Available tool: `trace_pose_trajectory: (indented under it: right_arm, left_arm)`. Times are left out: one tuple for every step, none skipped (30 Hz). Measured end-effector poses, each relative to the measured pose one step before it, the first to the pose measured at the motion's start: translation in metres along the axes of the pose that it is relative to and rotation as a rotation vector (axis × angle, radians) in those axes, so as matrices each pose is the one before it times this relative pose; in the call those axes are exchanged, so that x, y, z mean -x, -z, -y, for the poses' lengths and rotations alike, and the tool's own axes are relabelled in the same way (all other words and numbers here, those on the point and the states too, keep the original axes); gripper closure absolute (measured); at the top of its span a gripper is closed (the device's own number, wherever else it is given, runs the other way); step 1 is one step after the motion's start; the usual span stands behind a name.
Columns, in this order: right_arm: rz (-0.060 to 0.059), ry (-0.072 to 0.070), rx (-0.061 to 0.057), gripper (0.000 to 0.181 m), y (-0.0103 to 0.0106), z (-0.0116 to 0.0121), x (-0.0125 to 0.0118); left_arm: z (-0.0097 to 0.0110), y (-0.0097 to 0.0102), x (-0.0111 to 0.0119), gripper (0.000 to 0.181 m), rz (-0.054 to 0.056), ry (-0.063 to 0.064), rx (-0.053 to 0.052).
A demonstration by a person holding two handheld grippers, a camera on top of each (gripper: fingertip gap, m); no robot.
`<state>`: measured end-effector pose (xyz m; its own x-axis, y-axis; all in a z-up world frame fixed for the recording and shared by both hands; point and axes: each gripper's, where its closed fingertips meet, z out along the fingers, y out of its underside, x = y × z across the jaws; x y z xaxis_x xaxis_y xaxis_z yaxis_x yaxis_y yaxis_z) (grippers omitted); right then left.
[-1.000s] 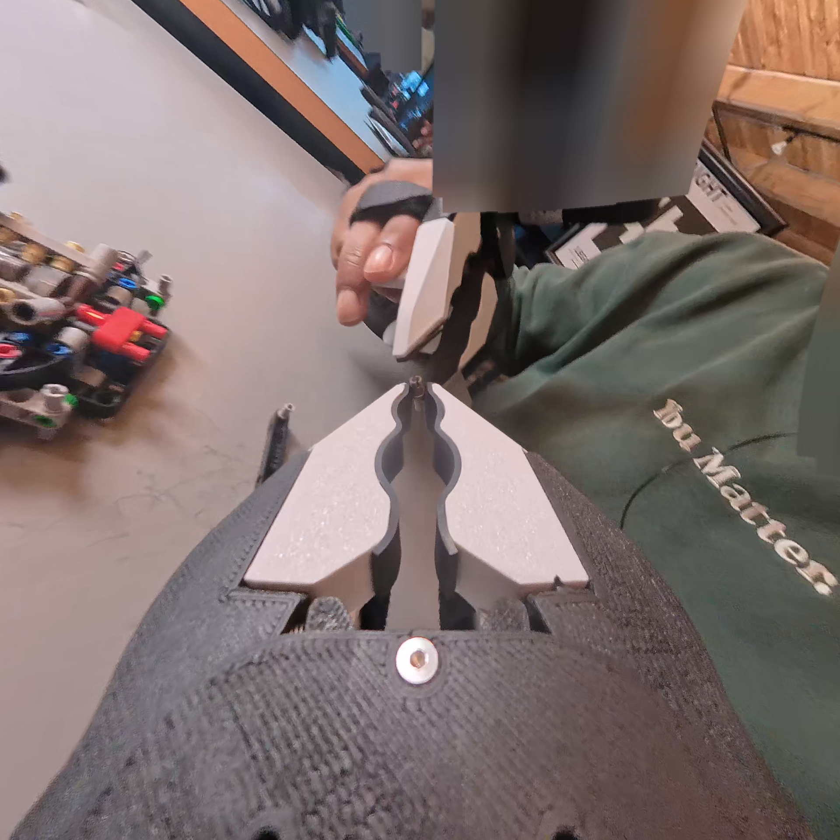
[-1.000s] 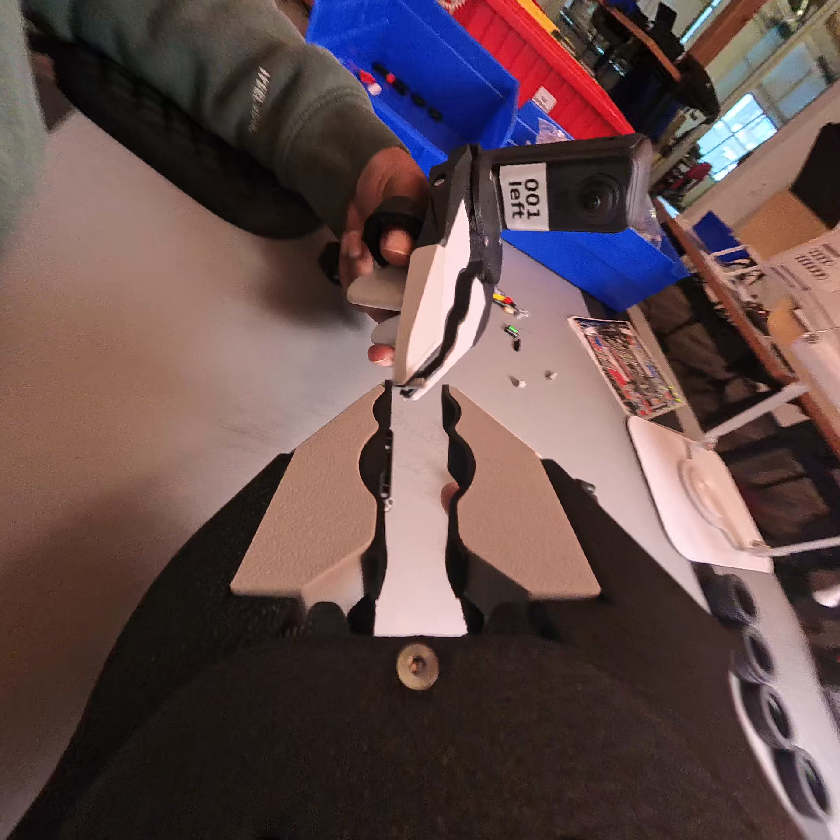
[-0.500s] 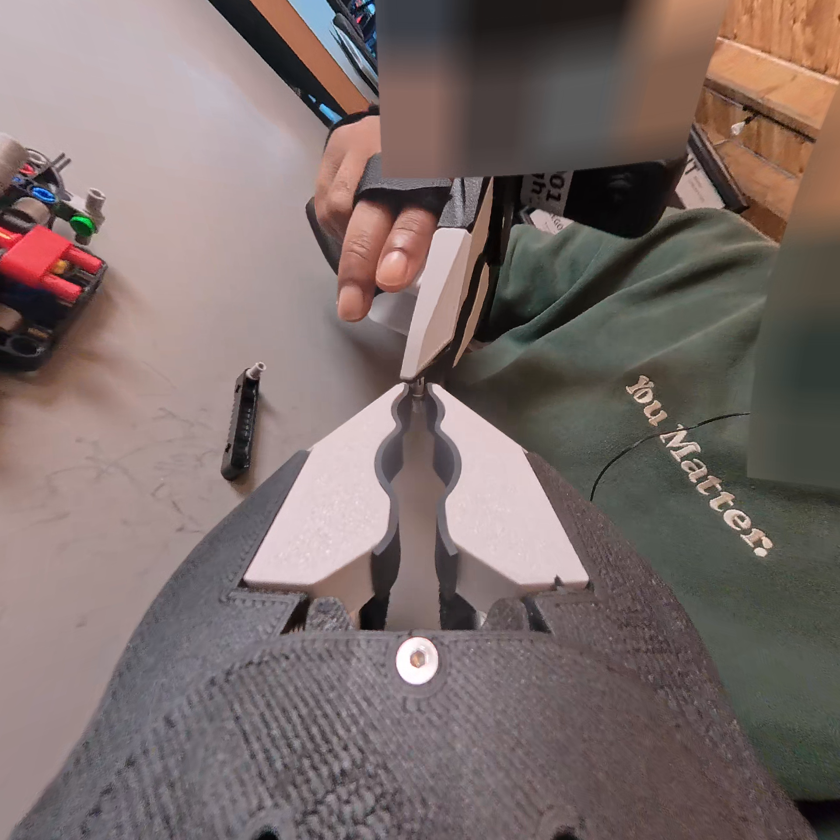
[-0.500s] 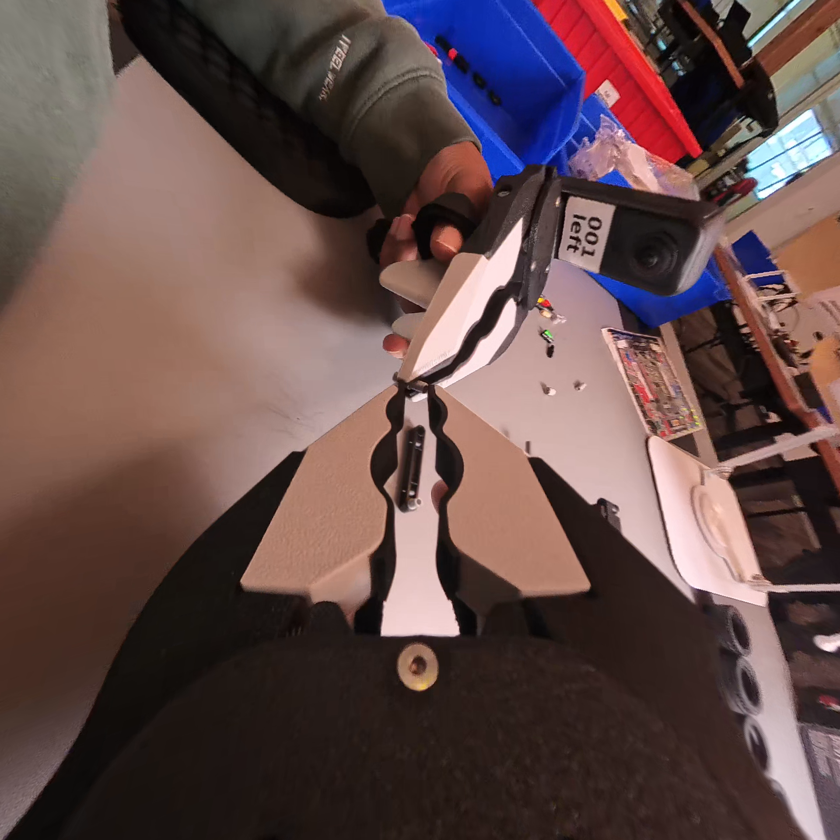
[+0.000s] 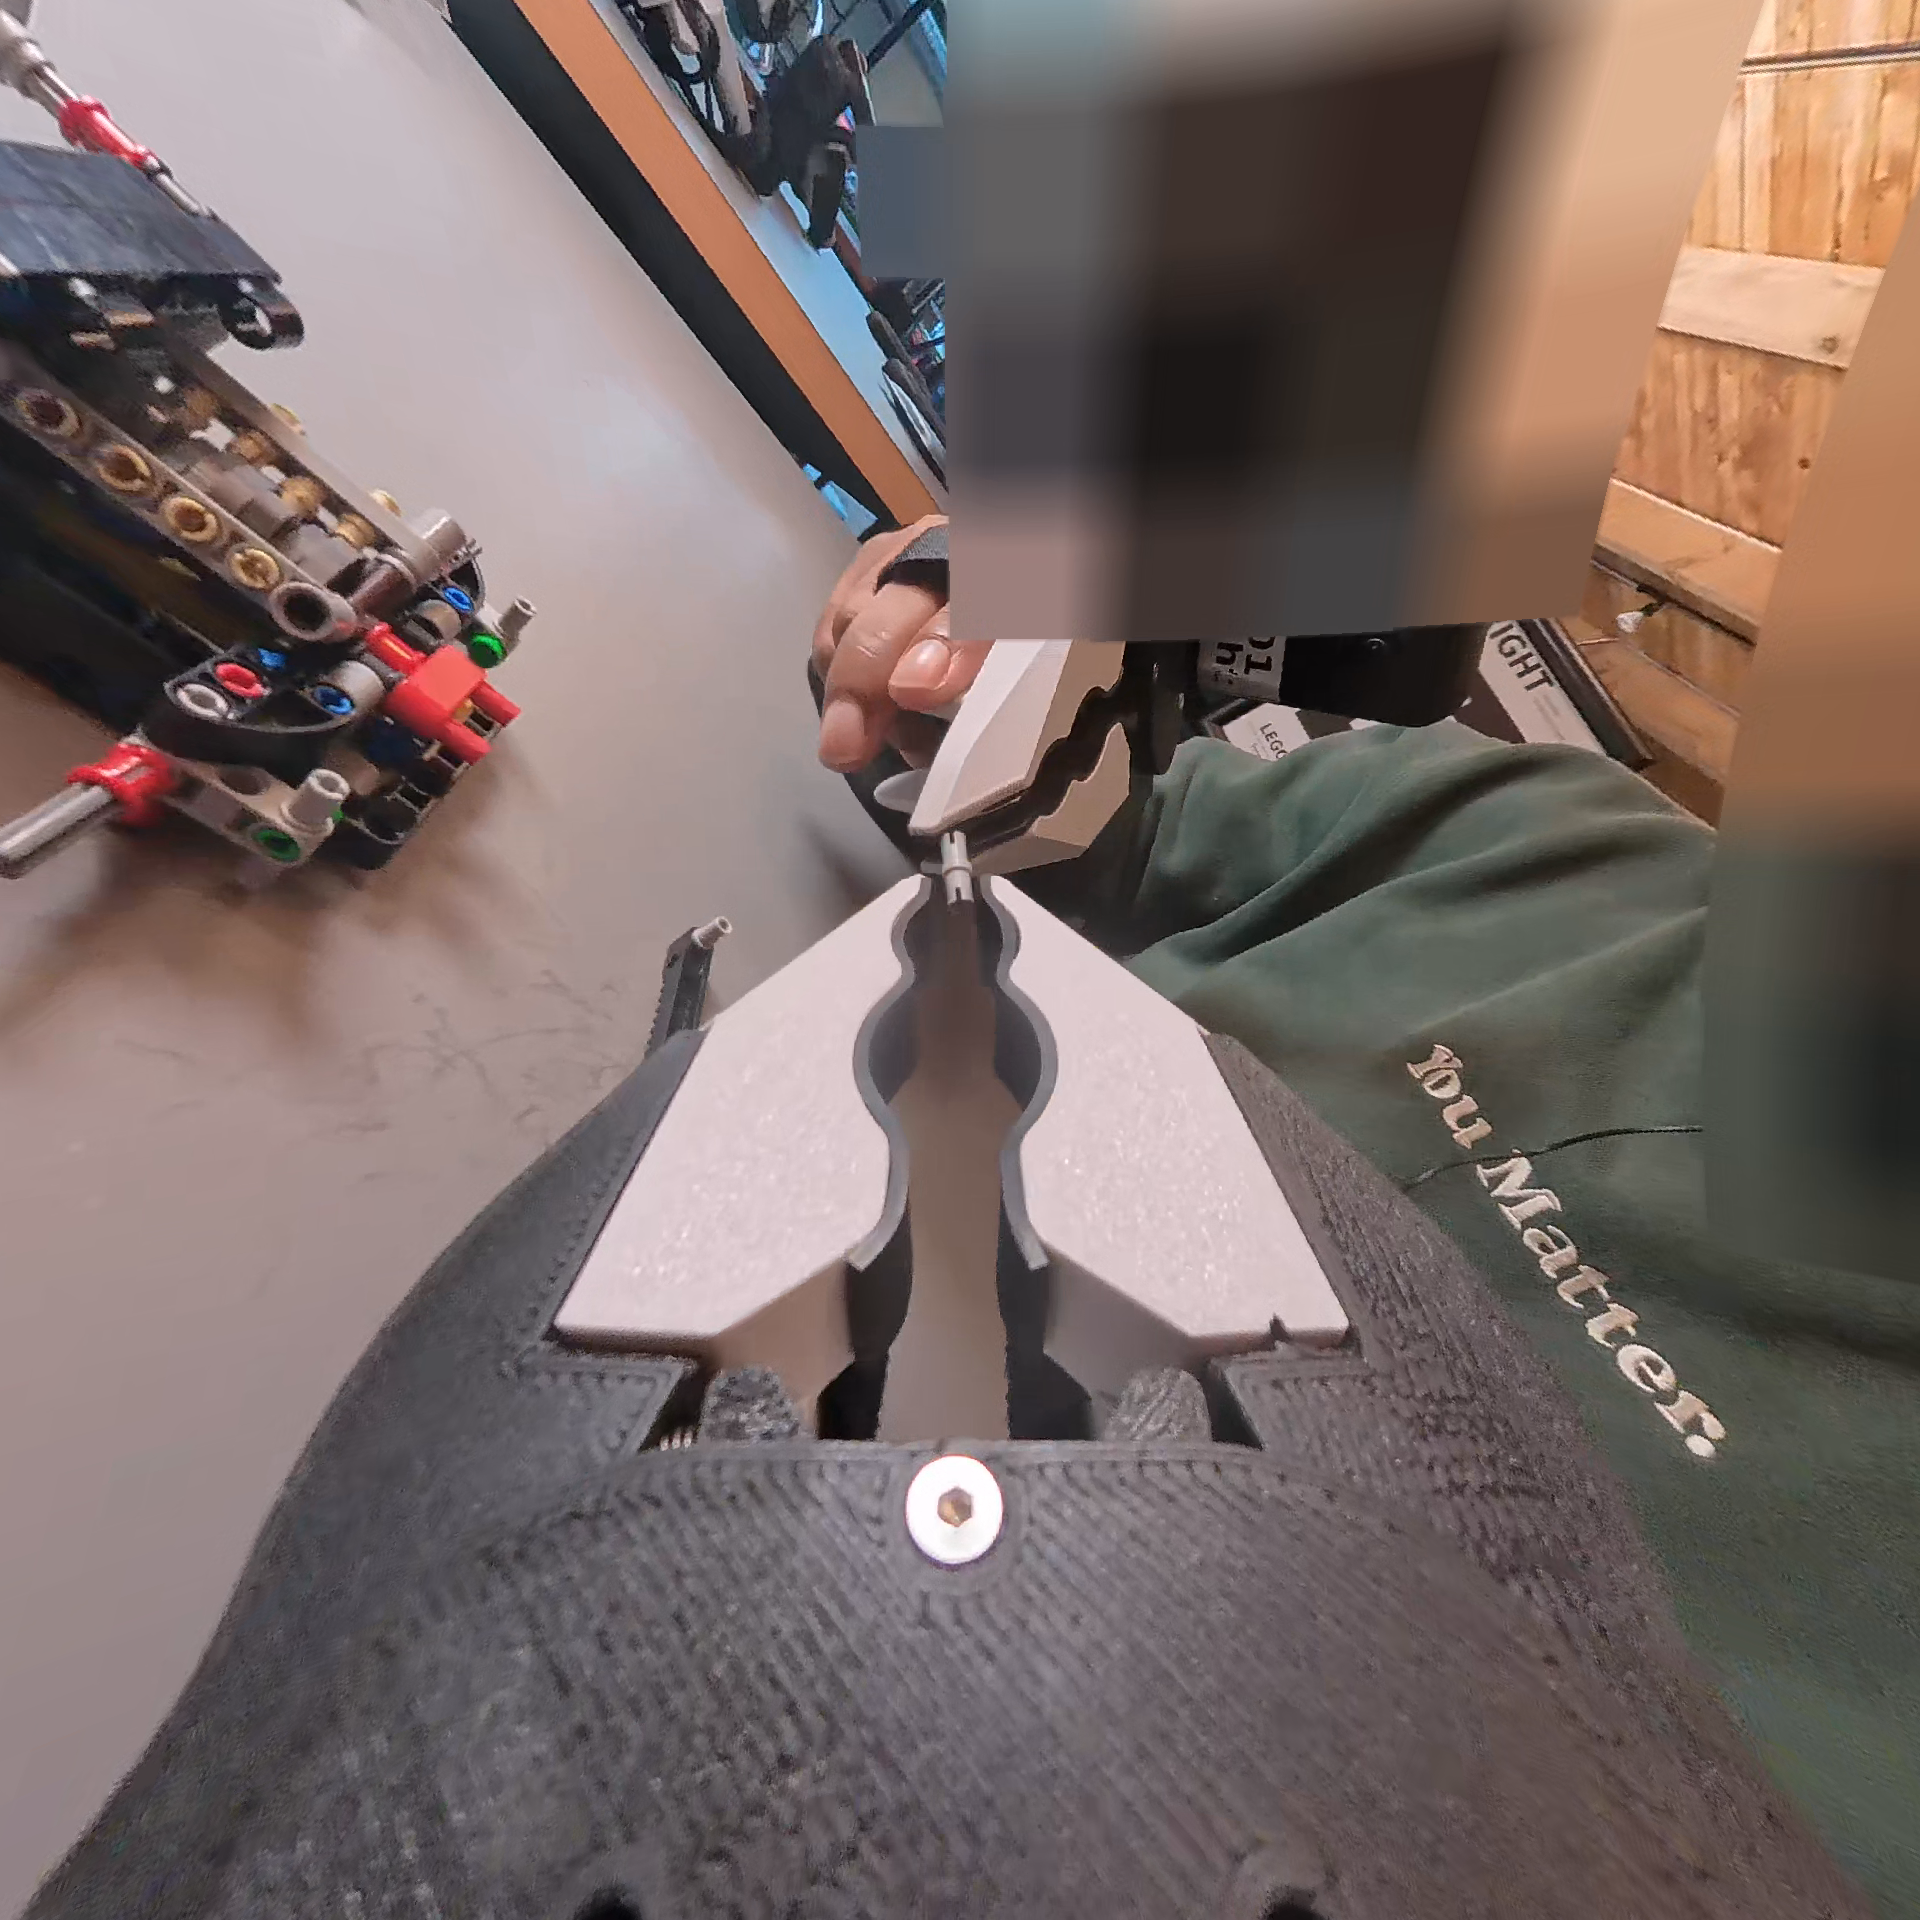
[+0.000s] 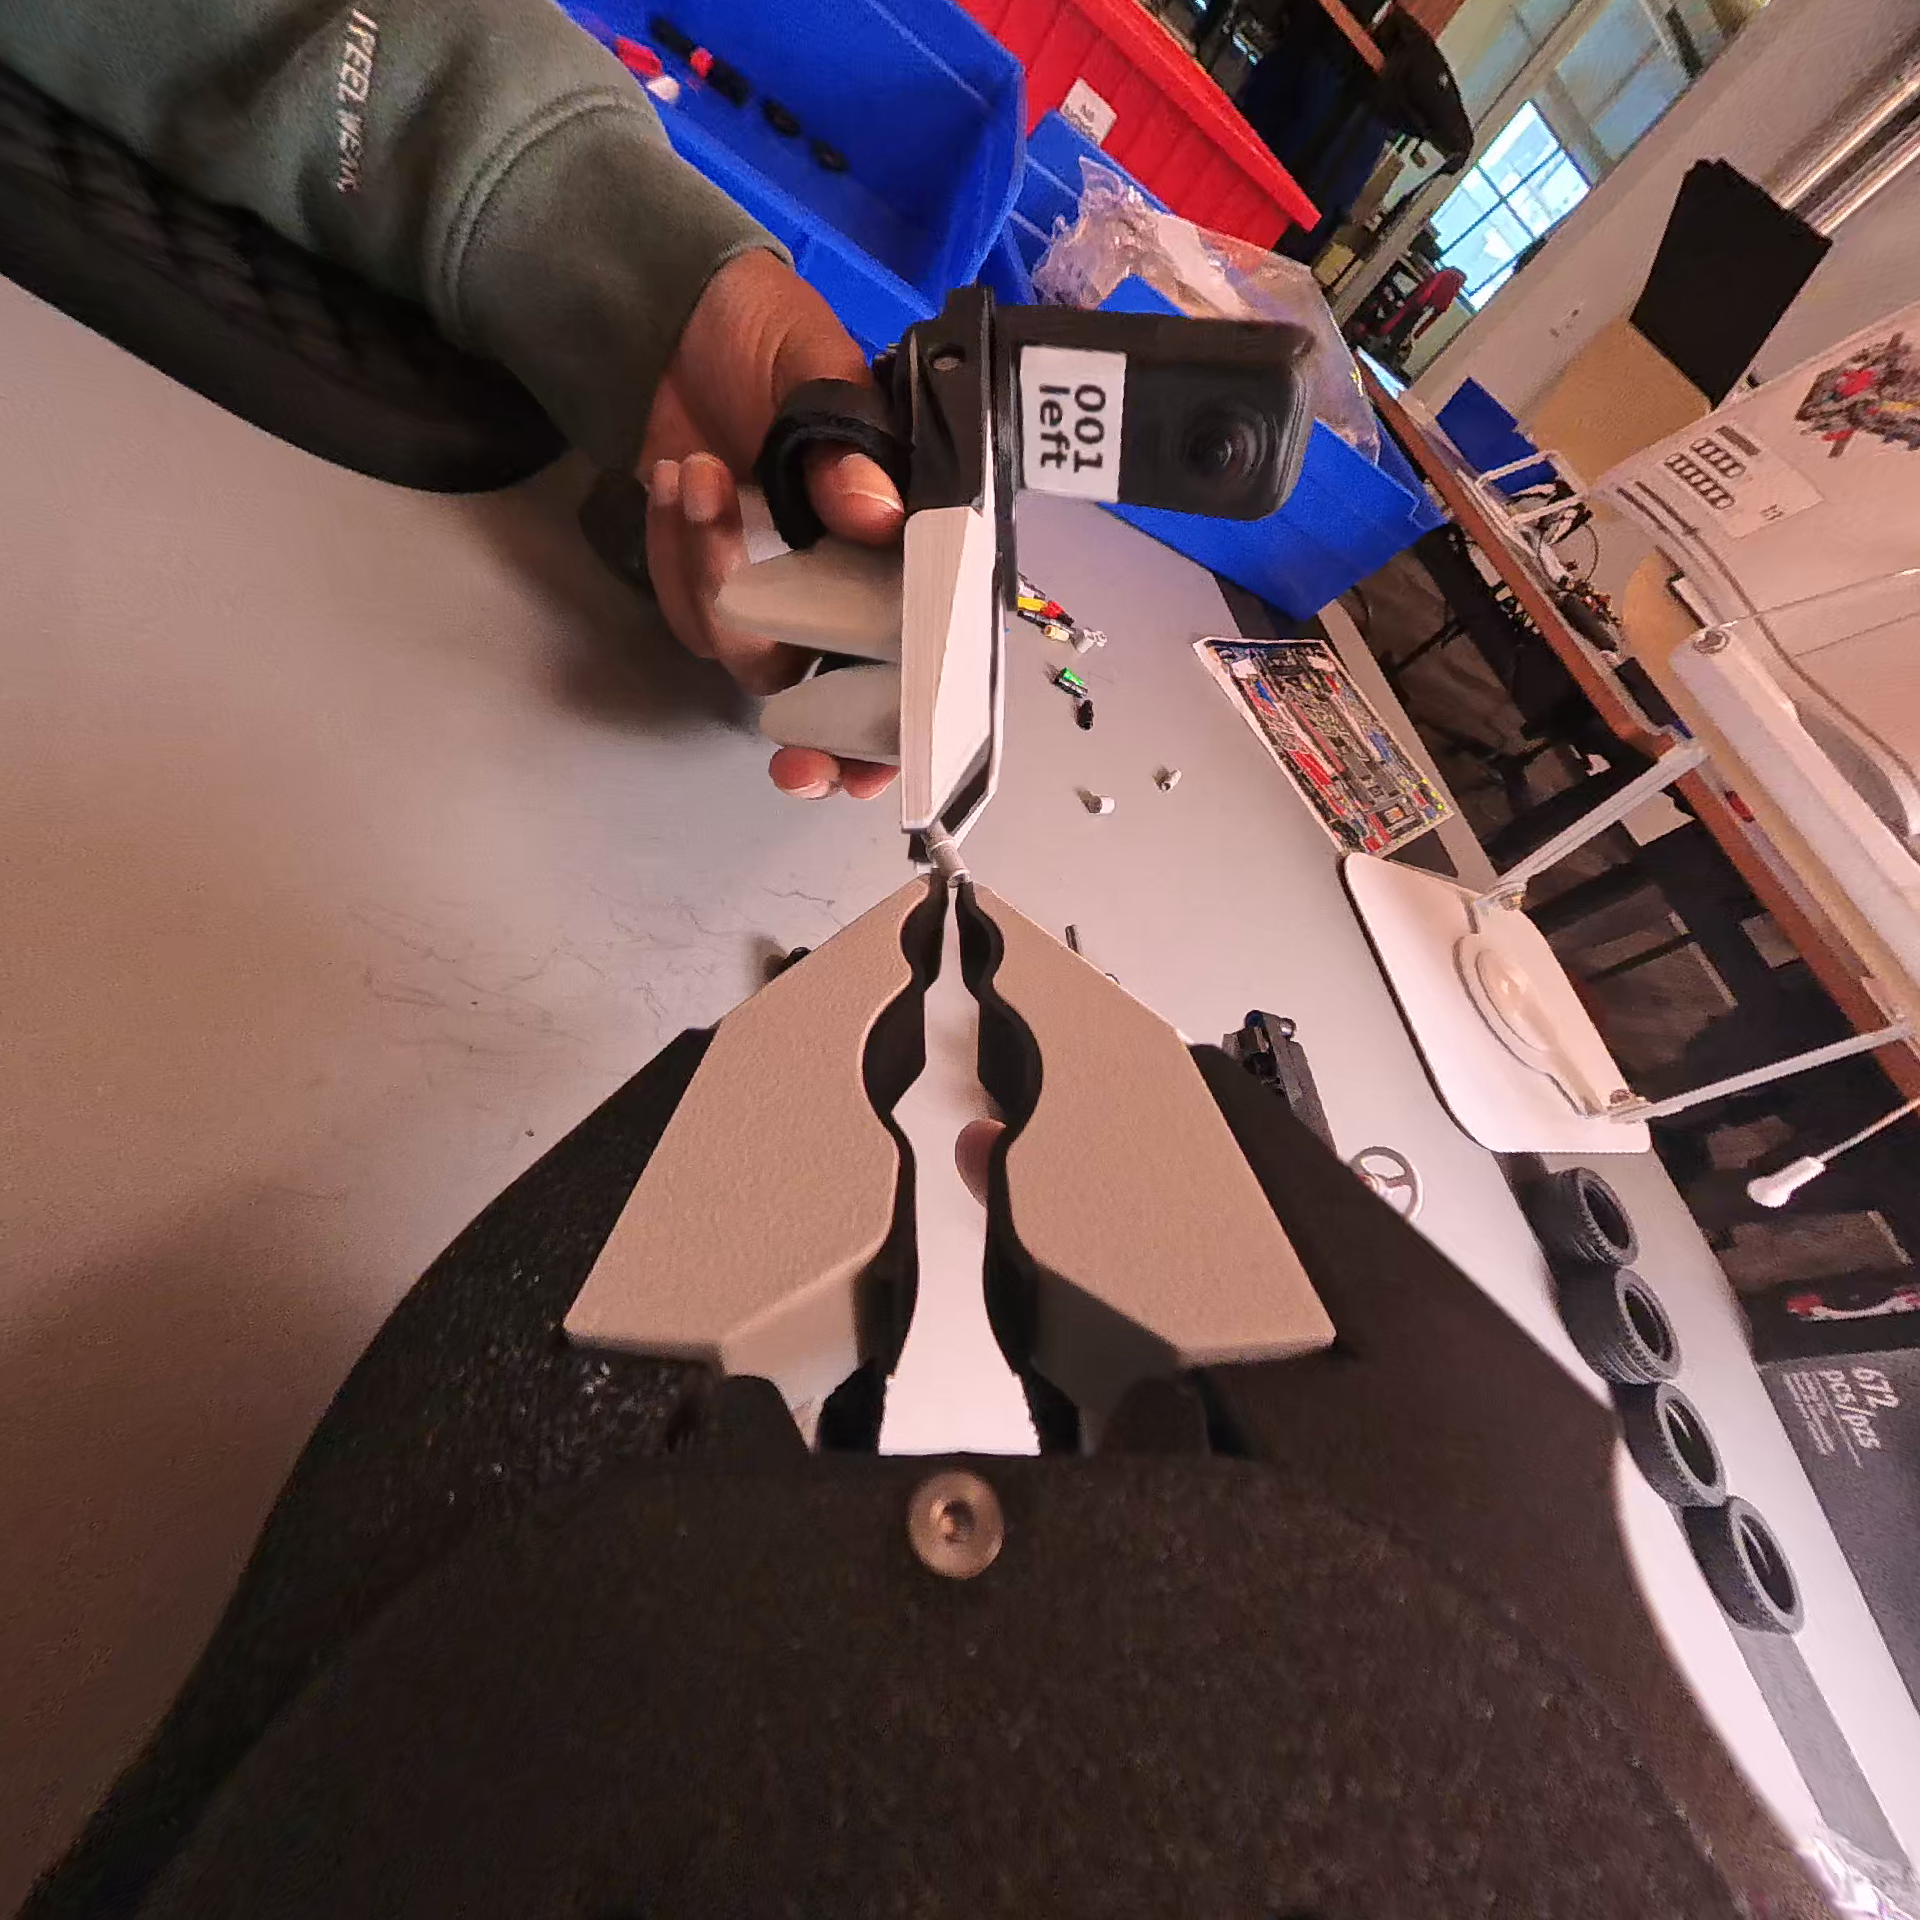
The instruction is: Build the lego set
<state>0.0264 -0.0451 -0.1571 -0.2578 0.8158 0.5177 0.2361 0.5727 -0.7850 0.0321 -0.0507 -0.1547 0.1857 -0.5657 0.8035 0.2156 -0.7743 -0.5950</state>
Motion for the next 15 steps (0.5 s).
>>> trace_pose_trajectory:
  right_arm:
    - [0.0003,-0.0018,0.0038,0.181,-0.00058,-0.00064,0.00041]
    - [-0.0020,0.0004,0.0013,0.181,-0.00048,-0.00030,0.00009]
    - [-0.0022,0.0022,-0.0002,0.181,-0.00008,-0.00013,0.00002]
    - [-0.0029,0.0008,0.0019,0.181,-0.00003,-0.00034,-0.00030]
    - [0.0014,0.0041,0.0006,0.181,-0.00010,-0.00003,0.00047]
    - [0.0057,0.0030,-0.0032,0.181,0.00008,0.00056,0.00115]
    - [0.0075,0.0013,-0.0076,0.181,0.00052,0.00100,0.00135]
    - [0.0116,-0.0007,-0.0045,0.181,0.00044,0.00045,0.00151]
    - [0.0257,-0.0105,-0.0052,0.176,0.00043,0.00051,0.00311]
    - [0.0294,-0.0232,-0.0119,0.170,0.00049,0.00122,0.00319]
    - [0.0330,-0.0241,-0.0174,0.166,0.00058,0.00181,0.00380]
    - [0.0268,-0.0180,-0.0143,0.165,0.00041,0.00114,0.00323]
    - [0.0158,-0.0095,-0.0103,0.165,0.00021,0.00070,0.00213]
    - [0.0146,-0.0033,-0.0075,0.166,0.00004,0.00061,0.00234]
    - [0.0156,-0.0025,-0.0075,0.168,0.00001,0.00098,0.00268]
  left_arm:
    - [0.00095,-0.00023,-0.00034,0.178,0.0078,-0.0142,-0.0049]
    - [0.00032,0.00003,-0.00001,0.178,0.0068,-0.0085,-0.0003]
    - [-0.00042,0.00006,0.00047,0.178,0.0066,-0.0045,0.0030]
    - [-0.00015,0.00009,0.00097,0.178,0.0087,-0.0039,0.0011]
    - [-0.00077,-0.00003,0.00012,0.178,0.0045,-0.0066,0.0050]
    - [-0.00143,-0.00012,-0.00068,0.178,0.0006,-0.0088,0.0123]
    - [-0.00088,0.00009,-0.00087,0.178,0.0008,-0.0127,0.0096]
    - [-0.00083,0.00006,-0.00098,0.178,0.0013,-0.0124,0.0102]
    - [-0.00189,-0.00016,-0.00162,0.178,-0.0032,-0.0159,0.0176]
    - [-0.00210,-0.00047,-0.00092,0.178,0.0016,-0.0208,0.0171]
    - [-0.00242,-0.00082,-0.00081,0.178,0.0027,-0.0203,0.0171]
    - [-0.00309,-0.00126,-0.00212,0.178,-0.0057,-0.0168,0.0210]
    - [-0.00295,-0.00177,-0.00212,0.178,-0.0061,-0.0126,0.0195]
    - [-0.00256,-0.00177,-0.00160,0.178,-0.0035,-0.0098,0.0165]
    - [-0.00224,-0.00172,-0.00128,0.178,-0.0039,-0.0081,0.0147]
